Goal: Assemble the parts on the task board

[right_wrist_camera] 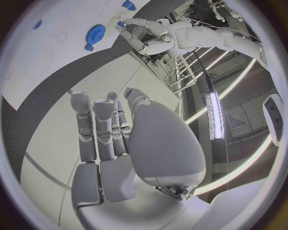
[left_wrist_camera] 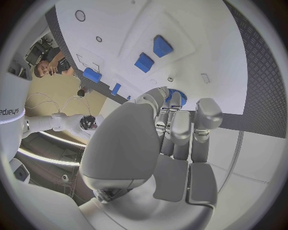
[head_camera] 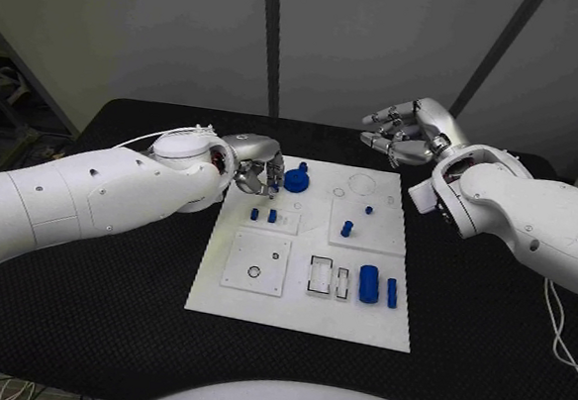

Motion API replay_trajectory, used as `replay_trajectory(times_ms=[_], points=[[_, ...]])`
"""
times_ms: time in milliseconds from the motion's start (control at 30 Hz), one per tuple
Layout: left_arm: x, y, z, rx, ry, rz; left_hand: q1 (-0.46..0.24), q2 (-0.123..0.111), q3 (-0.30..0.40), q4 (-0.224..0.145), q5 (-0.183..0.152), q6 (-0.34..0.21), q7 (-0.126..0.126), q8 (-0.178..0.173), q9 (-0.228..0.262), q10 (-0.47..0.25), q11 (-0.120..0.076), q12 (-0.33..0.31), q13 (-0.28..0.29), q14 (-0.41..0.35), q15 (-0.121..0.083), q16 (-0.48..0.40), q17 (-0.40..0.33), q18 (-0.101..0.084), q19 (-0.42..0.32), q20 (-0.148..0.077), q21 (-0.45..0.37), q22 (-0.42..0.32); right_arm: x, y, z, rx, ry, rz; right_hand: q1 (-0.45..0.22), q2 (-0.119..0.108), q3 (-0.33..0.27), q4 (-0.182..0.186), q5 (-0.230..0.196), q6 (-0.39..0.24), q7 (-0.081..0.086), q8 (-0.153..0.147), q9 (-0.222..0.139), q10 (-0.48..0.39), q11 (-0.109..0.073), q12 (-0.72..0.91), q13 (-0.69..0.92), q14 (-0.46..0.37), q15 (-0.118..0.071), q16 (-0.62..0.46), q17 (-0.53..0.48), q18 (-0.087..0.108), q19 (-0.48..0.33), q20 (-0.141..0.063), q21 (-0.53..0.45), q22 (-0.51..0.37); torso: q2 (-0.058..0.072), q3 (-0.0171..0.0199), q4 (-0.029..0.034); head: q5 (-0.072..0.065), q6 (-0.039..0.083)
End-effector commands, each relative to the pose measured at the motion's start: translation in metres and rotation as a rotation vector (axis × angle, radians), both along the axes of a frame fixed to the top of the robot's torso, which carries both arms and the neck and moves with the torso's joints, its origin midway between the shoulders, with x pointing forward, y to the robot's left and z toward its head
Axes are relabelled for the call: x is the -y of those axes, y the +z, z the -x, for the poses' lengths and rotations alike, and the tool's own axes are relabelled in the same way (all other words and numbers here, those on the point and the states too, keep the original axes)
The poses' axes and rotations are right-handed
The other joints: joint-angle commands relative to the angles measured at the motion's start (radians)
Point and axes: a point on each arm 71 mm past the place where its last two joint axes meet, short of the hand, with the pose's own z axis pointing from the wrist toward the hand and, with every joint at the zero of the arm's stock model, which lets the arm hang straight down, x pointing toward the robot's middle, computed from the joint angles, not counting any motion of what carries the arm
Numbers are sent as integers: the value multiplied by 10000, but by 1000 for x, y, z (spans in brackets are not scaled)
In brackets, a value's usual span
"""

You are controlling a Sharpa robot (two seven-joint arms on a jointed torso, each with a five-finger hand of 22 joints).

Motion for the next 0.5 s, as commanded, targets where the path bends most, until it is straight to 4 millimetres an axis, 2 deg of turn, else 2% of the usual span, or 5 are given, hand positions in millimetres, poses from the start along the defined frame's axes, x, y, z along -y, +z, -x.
replay_trajectory(times_ms=[33,300,500], points=[[-2,-2,0,-291,90,-148,-66,-31,44,5,6,86,8,-53,-12,54,-7,-46,-5,10,-10,26,-26,-208,-15,13,-67,1200,-1,1,0,37,81,43,-41,-63,71,13,27,-8,9,60,-6,30,6,-66,-8,21,17,-40,9,67,-53,-17,-51,-17,-2,-5,18,4,-19],[-2,-4,1,-527,73,-302,-91,-45,44,-9,0,118,0,-54,-9,97,-14,-68,2,-13,-15,9,-77,-197,-49,13,-121,1186,-1,1,0,33,85,49,-41,-63,71,13,27,-8,9,60,-6,30,6,-66,-8,21,17,-40,9,67,-53,-17,-51,-17,1,-6,-3,-7,-31],[-2,-5,2,-617,40,-351,-107,-49,42,-15,-3,142,-4,-52,-7,126,-20,-79,8,-21,-18,7,-93,-194,-62,13,-137,1181,0,1,0,31,81,52,-41,-63,71,13,27,-8,9,60,-6,30,6,-66,-8,21,17,-40,9,67,-53,-17,-51,-17,-7,-5,14,-2,-37]])
